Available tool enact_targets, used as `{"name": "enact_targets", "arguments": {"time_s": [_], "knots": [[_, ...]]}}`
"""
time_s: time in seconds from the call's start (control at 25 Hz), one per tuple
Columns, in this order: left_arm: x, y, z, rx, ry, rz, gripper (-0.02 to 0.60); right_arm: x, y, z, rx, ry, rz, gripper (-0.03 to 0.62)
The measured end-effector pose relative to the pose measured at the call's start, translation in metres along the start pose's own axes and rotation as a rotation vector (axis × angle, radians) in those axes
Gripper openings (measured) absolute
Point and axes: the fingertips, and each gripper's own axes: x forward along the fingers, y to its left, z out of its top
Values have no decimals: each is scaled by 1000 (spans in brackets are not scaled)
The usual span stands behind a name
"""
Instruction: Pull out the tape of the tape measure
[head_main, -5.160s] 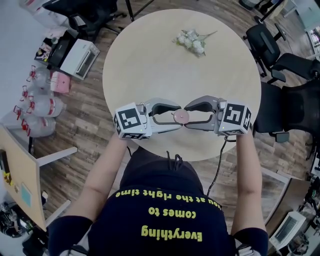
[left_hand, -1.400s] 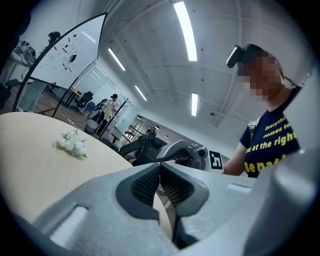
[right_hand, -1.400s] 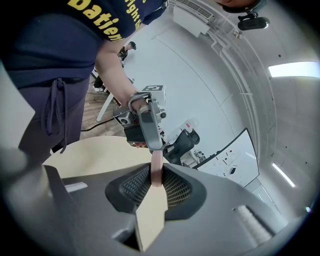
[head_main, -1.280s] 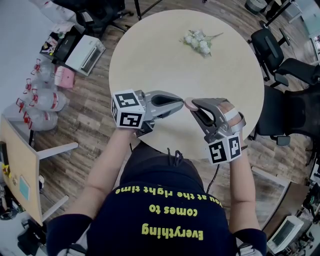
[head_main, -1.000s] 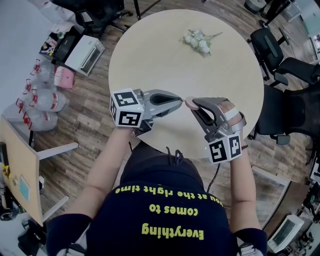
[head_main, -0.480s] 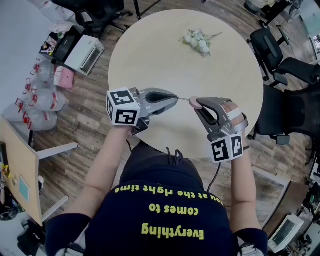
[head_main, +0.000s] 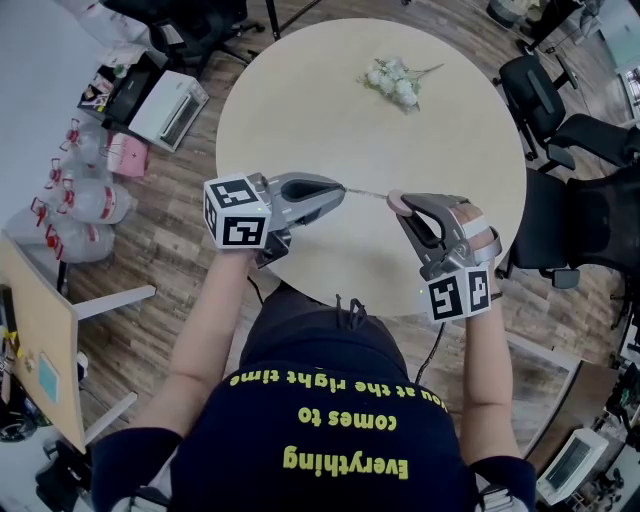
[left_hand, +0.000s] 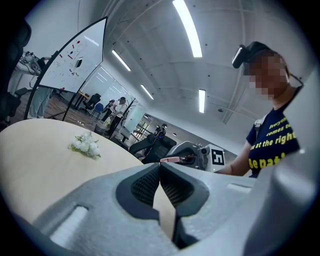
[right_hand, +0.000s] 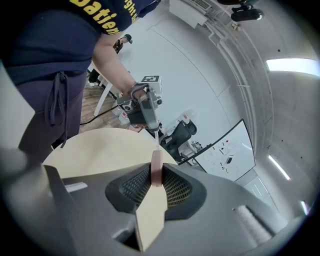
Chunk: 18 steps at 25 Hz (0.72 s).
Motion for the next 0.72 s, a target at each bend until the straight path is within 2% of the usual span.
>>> {"name": "enact_targets", "arguments": {"time_s": [0.72], "knots": [[-25,18,6,3,-18,60,6,-3,-4,-13,6,55,-10,83]]}}
